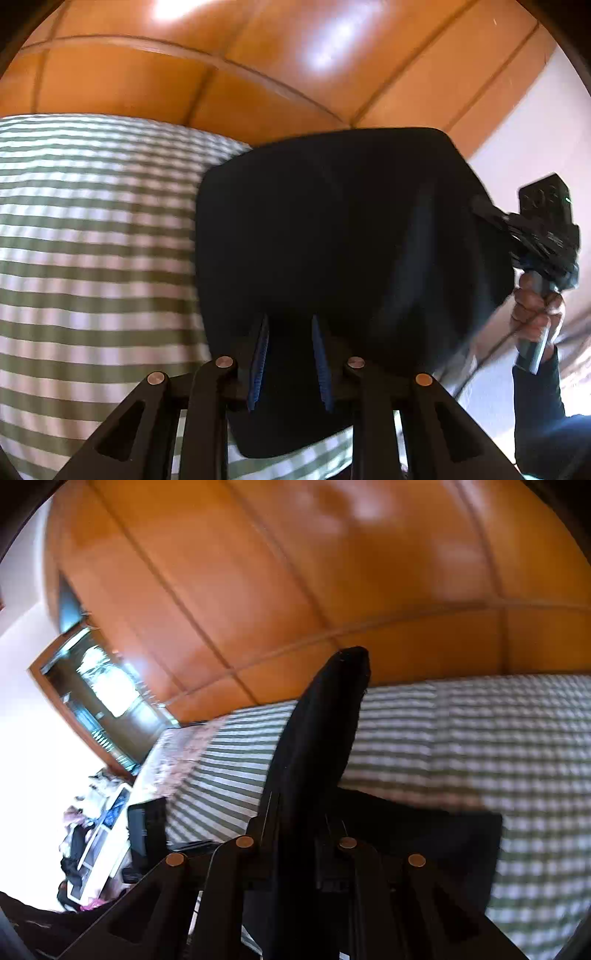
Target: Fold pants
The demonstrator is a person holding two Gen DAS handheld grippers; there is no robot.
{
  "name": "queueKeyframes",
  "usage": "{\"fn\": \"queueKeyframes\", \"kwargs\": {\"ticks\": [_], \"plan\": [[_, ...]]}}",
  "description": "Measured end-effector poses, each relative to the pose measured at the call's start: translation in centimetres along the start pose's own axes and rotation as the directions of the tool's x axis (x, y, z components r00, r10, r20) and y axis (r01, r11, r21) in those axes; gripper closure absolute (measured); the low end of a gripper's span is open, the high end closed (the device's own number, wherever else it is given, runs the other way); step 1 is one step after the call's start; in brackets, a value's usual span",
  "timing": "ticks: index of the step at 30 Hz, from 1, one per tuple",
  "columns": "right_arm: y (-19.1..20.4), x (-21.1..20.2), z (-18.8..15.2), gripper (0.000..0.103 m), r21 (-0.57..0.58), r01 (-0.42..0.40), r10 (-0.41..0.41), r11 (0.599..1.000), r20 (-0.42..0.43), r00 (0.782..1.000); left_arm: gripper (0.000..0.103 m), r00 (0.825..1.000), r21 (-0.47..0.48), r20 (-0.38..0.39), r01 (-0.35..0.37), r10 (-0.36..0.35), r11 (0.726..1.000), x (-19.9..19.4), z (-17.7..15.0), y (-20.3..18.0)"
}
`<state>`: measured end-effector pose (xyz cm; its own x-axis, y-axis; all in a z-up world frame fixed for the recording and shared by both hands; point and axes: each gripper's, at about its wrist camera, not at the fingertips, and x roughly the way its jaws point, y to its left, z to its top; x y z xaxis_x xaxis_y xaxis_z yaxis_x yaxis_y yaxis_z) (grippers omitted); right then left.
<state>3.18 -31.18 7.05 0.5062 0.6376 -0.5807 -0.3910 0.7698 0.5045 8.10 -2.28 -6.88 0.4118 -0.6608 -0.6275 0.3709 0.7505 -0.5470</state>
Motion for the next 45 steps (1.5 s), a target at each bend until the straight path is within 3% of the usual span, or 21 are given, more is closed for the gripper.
{"fn": "queueKeyframes", "kwargs": {"ticks": [3, 8, 17, 19, 22, 24, 26, 30, 34, 36, 37, 38, 41, 45], "plan": [[-3.5, 0.0, -1.6, 0.089, 0.063, 0.077, -0.075, 0.995, -0.032, 0.997, 0.08, 0.999, 0.048, -0.053, 0.007, -0.005, 0.999, 1.9, -0.9, -1.7], [-9.1, 0.7, -5.0, 0.089, 0.197, 0.159, -0.147, 0.967, -0.077, 0.986, 0.08, 0.996, 0.079, -0.079, 0.038, -0.032, 0.996, 3.2, -1.3, -3.2], [-13.3, 1.1, -7.9, 0.089, 0.285, 0.18, -0.166, 0.942, -0.073, 0.983, 0.08, 0.994, 0.11, -0.108, 0.027, -0.015, 0.994, 4.4, -1.5, -4.1], [-13.4, 1.6, -8.1, 0.089, 0.265, 0.211, -0.198, 0.941, -0.075, 0.977, 0.08, 0.994, 0.107, -0.107, 0.023, -0.011, 0.994, 5.1, -2.2, -4.2], [-13.7, 1.2, -8.4, 0.087, 0.301, 0.19, -0.182, 0.935, -0.055, 0.982, 0.08, 0.996, 0.137, -0.093, 0.009, 0.003, 0.99, 4.7, -2.9, -5.1], [-13.5, 0.2, -8.7, 0.08, 0.329, 0.187, -0.183, 0.926, -0.043, 0.982, 0.079, 0.996, 0.103, -0.082, 0.054, -0.045, 0.993, 3.7, -2.6, -5.0], [-12.9, -1.7, -8.9, 0.071, 0.323, 0.234, -0.239, 0.917, -0.024, 0.971, 0.079, 0.996, 0.076, -0.057, 0.067, -0.063, 0.995, 2.9, -2.1, -4.6], [-10.8, -5.0, -9.8, 0.071, 0.315, 0.232, -0.248, 0.92, 0.011, 0.969, 0.078, 0.998, 0.052, 0.013, 0.053, -0.054, 0.997, 1.0, -1.2, -3.7], [-7.8, -5.3, -11.7, 0.071, 0.274, 0.248, -0.249, 0.929, -0.03, 0.968, 0.078, 0.999, 0.058, 0.032, 0.024, -0.026, 0.998, 0.4, -1.1, -3.3], [-6.8, -4.2, -12.4, 0.077, 0.23, 0.314, -0.303, 0.921, -0.082, 0.949, 0.077, 1.0, 0.071, 0.018, 0.017, -0.019, 0.997, 0.6, -1.5, -3.3], [-6.6, -3.6, -12.7, 0.092, 0.205, 0.361, -0.347, 0.91, -0.103, 0.932, 0.077, 1.0, 0.081, 0.008, 0.014, -0.015, 0.997, 0.8, -1.6, -3.5], [-6.6, -3.2, -13.0, 0.098, 0.189, 0.404, -0.387, 0.895, -0.122, 0.914, 0.076, 1.0, 0.094, -0.006, 0.007, -0.006, 0.996, 1.0, -2.0, -3.8], [-8.2, -3.4, -14.5, 0.099, 0.231, 0.426, -0.409, 0.875, -0.12, 0.905, 0.076, 0.996, 0.152, -0.076, -0.029, 0.041, 0.988, 2.7, -3.6, -4.6], [-10.0, -3.6, -15.8, 0.099, 0.283, 0.414, -0.394, 0.865, -0.127, 0.91, 0.075, 0.993, 0.221, -0.04, -0.097, 0.109, 0.97, 3.3, -4.8, -5.8]]}}
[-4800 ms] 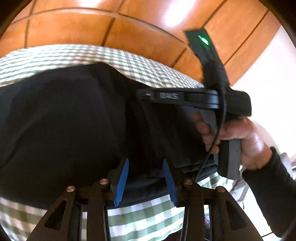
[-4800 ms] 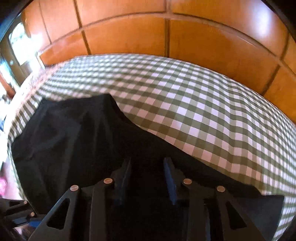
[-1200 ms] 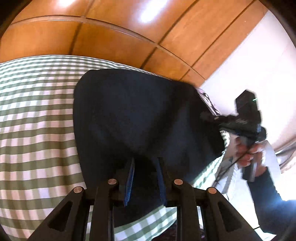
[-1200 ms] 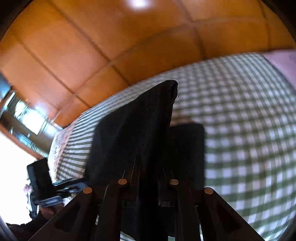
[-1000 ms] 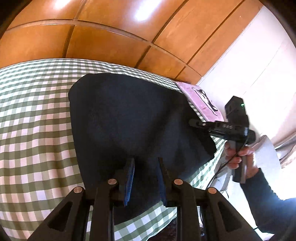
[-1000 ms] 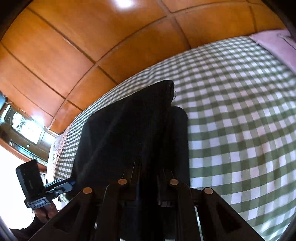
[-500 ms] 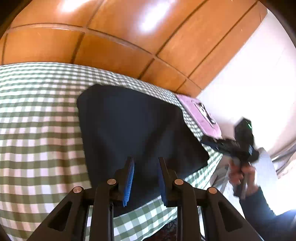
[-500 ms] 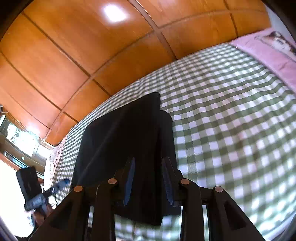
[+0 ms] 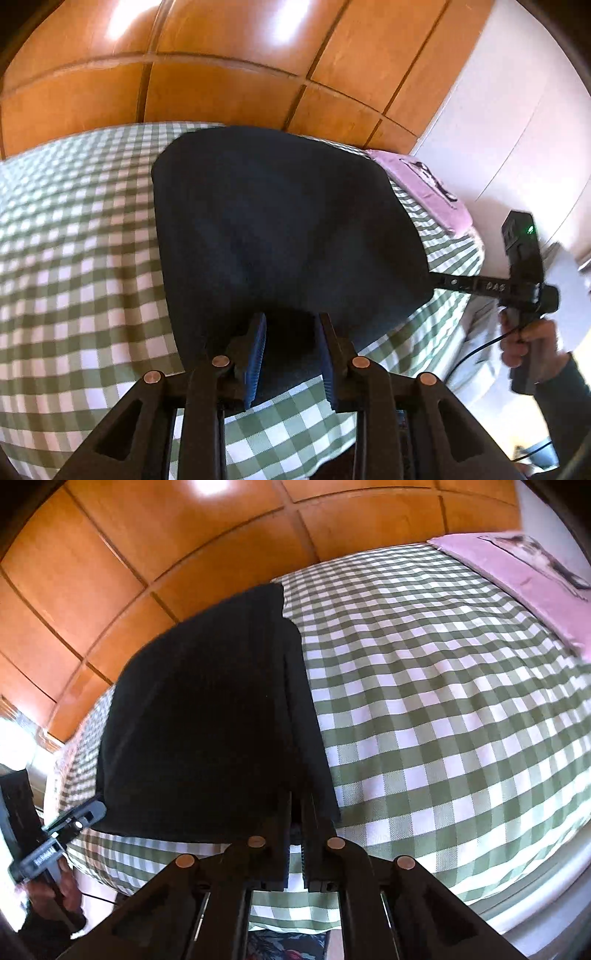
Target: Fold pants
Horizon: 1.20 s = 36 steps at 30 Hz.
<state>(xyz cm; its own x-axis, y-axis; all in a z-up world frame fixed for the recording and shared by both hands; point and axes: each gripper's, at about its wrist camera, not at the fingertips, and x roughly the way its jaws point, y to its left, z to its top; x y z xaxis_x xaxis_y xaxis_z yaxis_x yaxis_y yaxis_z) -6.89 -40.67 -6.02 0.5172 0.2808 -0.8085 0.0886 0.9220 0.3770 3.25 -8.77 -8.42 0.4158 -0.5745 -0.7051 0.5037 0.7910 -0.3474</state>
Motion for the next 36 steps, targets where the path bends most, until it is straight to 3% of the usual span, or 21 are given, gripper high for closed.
{"fn": "queueKeyframes", "kwargs": {"ticks": [4, 6, 11, 14, 17, 22, 36], "plan": [[0.1, 0.1, 0.3, 0.098, -0.04, 0.107, -0.108, 0.993, -0.03, 0.994, 0.074, 1.0, 0.01, 0.012, -0.023, 0.023, 1.0, -0.9, 1.0, -0.3], [-0.4, -0.3, 0.6, 0.098, -0.011, 0.116, -0.117, 0.993, -0.039, 0.992, 0.074, 0.999, 0.004, 0.028, -0.042, 0.042, 0.999, -1.5, 1.5, -0.3], [0.8, -3.3, 2.7, 0.097, -0.036, 0.184, -0.181, 0.982, 0.08, 0.98, 0.071, 0.987, -0.001, 0.094, -0.133, 0.132, 0.991, -3.1, 3.5, -0.2], [2.8, -3.8, 4.6, 0.094, -0.069, 0.154, -0.144, 0.986, 0.132, 0.981, 0.071, 0.974, 0.004, 0.103, -0.201, 0.199, 0.98, -2.9, 4.6, -0.3], [5.1, -2.5, 6.5, 0.08, -0.103, 0.104, -0.089, 0.989, 0.141, 0.986, 0.071, 0.97, -0.007, 0.097, -0.223, 0.223, 0.975, -2.5, 5.3, 0.1], [8.4, 0.2, 8.6, 0.079, -0.12, 0.062, -0.045, 0.991, 0.136, 0.99, 0.071, 0.958, -0.003, 0.087, -0.274, 0.273, 0.962, -1.6, 5.9, 0.1], [8.5, 5.1, 11.4, 0.079, -0.101, 0.148, -0.134, 0.984, 0.133, 0.982, 0.071, 0.96, -0.017, 0.017, -0.28, 0.28, 0.96, 0.9, 6.4, 1.5]]}}
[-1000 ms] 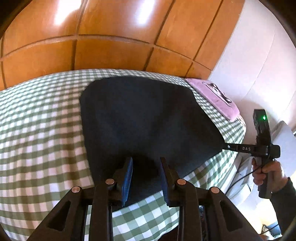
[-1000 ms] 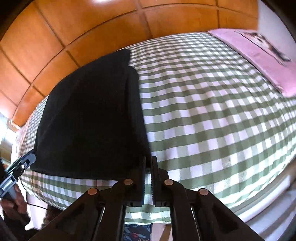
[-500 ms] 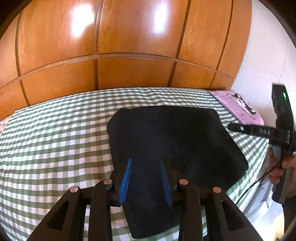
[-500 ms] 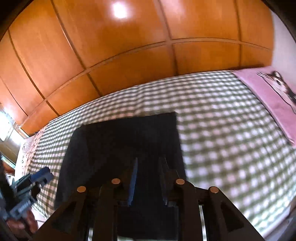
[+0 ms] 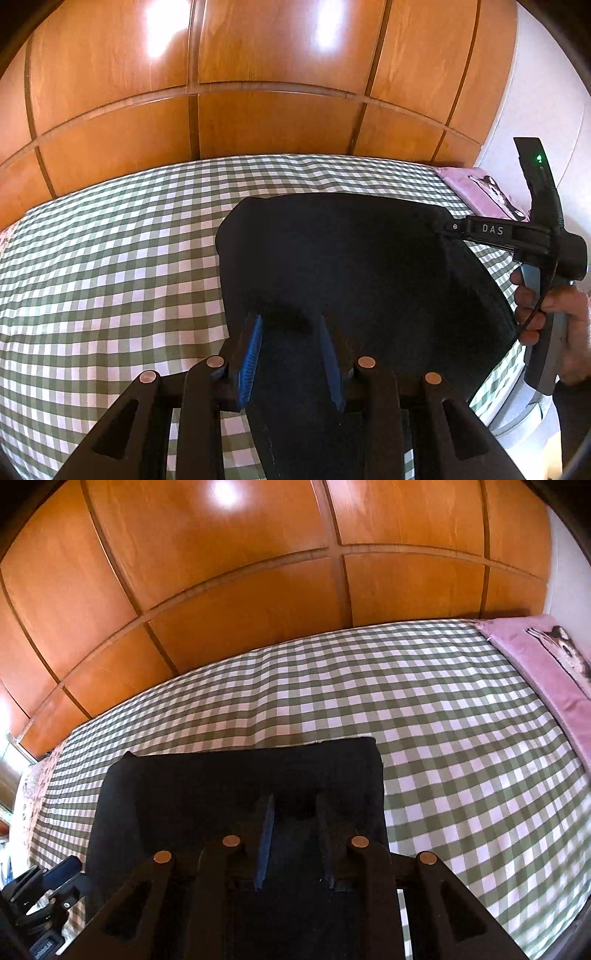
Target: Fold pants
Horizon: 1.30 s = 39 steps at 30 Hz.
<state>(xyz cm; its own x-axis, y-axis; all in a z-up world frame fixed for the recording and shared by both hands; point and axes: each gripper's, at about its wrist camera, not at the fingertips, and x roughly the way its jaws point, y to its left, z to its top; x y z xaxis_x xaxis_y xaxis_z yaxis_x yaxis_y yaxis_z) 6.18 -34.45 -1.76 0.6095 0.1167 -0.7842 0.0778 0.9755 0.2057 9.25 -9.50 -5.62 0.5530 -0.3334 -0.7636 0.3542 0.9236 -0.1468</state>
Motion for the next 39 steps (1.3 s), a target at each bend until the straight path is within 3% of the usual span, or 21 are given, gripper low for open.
{"fn": "queueKeyframes", "kwargs": {"ticks": [7, 11, 15, 16, 17, 18, 20, 23, 25, 29, 31, 33, 36, 37, 38, 39], "plan": [[-0.3, -0.7, -0.1, 0.079, 0.024, 0.011, -0.013, 1.0, 0.058, 0.998, 0.071, 1.0, -0.068, -0.014, 0.022, -0.023, 0.997, 1.0, 1.6, 2.1], [-2.0, -1.3, -0.2, 0.054, 0.094, -0.025, 0.017, 0.995, 0.086, 0.996, 0.062, 0.994, -0.182, -0.017, 0.107, -0.112, 0.977, 1.6, 2.6, 5.1], [-2.9, -0.3, -0.4, 0.054, 0.115, -0.03, 0.024, 0.993, 0.051, 0.998, 0.055, 0.984, -0.283, -0.03, 0.159, -0.175, 0.946, 3.4, 3.4, 7.8], [-3.0, -0.2, -0.6, 0.055, 0.119, -0.027, 0.021, 0.993, 0.048, 0.999, 0.055, 0.98, -0.302, -0.031, 0.177, -0.195, 0.937, 3.6, 3.5, 8.2], [-3.0, -0.1, -0.6, 0.064, 0.112, -0.013, 0.007, 0.994, 0.049, 0.999, 0.055, 0.975, -0.319, -0.03, 0.2, -0.221, 0.926, 4.0, 3.6, 8.6], [-2.8, -0.1, -0.7, 0.079, 0.101, -0.007, 0.002, 0.995, 0.05, 0.999, 0.055, 0.966, -0.345, -0.031, 0.229, -0.255, 0.91, 4.6, 3.8, 9.1], [-2.6, 0.0, -0.9, 0.089, 0.08, 0.0, -0.003, 0.997, 0.048, 0.999, 0.055, 0.954, -0.377, -0.042, 0.261, -0.298, 0.889, 5.6, 4.1, 9.7], [-2.2, -0.2, -1.1, 0.093, 0.045, 0.013, -0.015, 0.999, 0.057, 0.998, 0.055, 0.921, -0.456, -0.06, 0.317, -0.384, 0.831, 7.7, 4.2, 10.7], [-2.2, -0.4, -1.2, 0.102, 0.033, 0.025, -0.027, 0.999, 0.068, 0.997, 0.054, 0.902, -0.503, -0.057, 0.345, -0.428, 0.793, 8.8, 4.2, 11.3], [-2.4, -0.6, -1.4, 0.102, 0.034, 0.016, -0.019, 0.999, 0.081, 0.997, 0.054, 0.874, -0.526, -0.064, 0.381, -0.482, 0.76, 9.5, 4.1, 11.7], [-2.5, -0.8, -1.7, 0.102, 0.04, 0.011, -0.015, 0.999, 0.087, 0.996, 0.063, 0.871, -0.508, -0.053, 0.397, -0.488, 0.764, 9.2, 4.2, 11.7], [-2.5, -1.1, -1.8, 0.102, 0.041, 0.005, -0.009, 0.999, 0.095, 0.995, 0.071, 0.887, -0.465, -0.033, 0.395, -0.462, 0.792, 8.3, 4.2, 11.4], [-2.5, -1.0, -2.1, 0.102, 0.034, 0.018, -0.021, 0.999, 0.094, 0.995, 0.077, 0.93, -0.336, 0.032, 0.356, -0.367, 0.872, 5.6, 4.4, 9.5], [-2.4, -0.9, -2.2, 0.102, 0.032, 0.029, -0.031, 0.999, 0.091, 0.995, 0.077, 0.946, -0.267, 0.071, 0.323, -0.316, 0.908, 4.1, 4.3, 8.3], [-2.5, -0.6, -2.3, 0.103, 0.029, 0.046, -0.048, 0.999, 0.084, 0.995, 0.077, 0.956, -0.232, 0.082, 0.295, -0.283, 0.927, 3.6, 4.3, 7.7], [-2.5, -0.3, -2.3, 0.103, 0.027, 0.052, -0.054, 0.998, 0.078, 0.995, 0.08, 0.973, -0.183, 0.085, 0.228, -0.216, 0.956, 3.2, 4.2, 6.7]]}}
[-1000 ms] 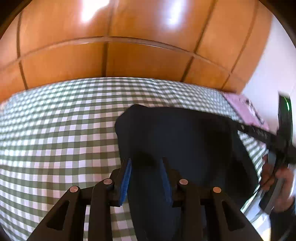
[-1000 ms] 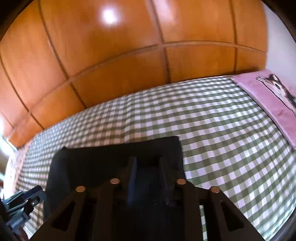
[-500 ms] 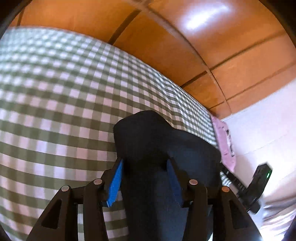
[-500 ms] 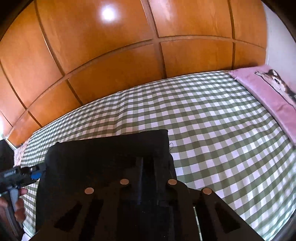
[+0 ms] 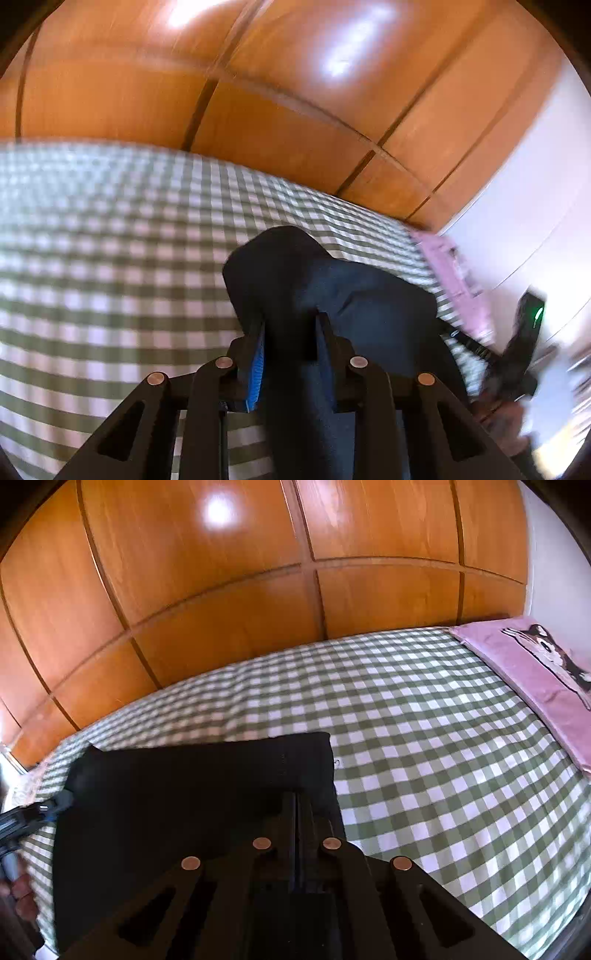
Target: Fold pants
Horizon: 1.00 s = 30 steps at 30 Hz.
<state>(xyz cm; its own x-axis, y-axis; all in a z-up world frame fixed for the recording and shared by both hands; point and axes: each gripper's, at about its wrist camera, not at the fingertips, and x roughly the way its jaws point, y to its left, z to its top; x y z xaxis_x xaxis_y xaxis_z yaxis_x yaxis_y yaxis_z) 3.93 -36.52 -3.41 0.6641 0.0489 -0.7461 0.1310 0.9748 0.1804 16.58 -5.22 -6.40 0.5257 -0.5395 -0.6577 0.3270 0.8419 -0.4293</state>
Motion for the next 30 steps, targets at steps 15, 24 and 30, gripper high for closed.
{"fn": "queueKeyframes", "kwargs": {"ticks": [15, 24, 30], "plan": [[-0.4, -0.3, -0.1, 0.101, 0.023, -0.031, 0.032, 0.999, -0.013, 0.999, 0.079, 0.994, 0.009, 0.012, -0.109, 0.109, 0.994, -2.8, -0.6, -1.0], [0.2, -4.6, -3.5, 0.053, -0.015, -0.138, 0.138, 0.99, -0.032, 0.99, 0.077, 0.999, 0.241, -0.042, 0.015, -0.005, 0.97, -4.6, -7.1, -7.5], [-0.6, -4.7, -6.1, 0.051, -0.045, -0.067, 0.063, 0.997, -0.069, 0.996, 0.076, 0.993, 0.353, -0.041, -0.088, 0.11, 0.932, -3.3, -10.8, -9.1]]}}
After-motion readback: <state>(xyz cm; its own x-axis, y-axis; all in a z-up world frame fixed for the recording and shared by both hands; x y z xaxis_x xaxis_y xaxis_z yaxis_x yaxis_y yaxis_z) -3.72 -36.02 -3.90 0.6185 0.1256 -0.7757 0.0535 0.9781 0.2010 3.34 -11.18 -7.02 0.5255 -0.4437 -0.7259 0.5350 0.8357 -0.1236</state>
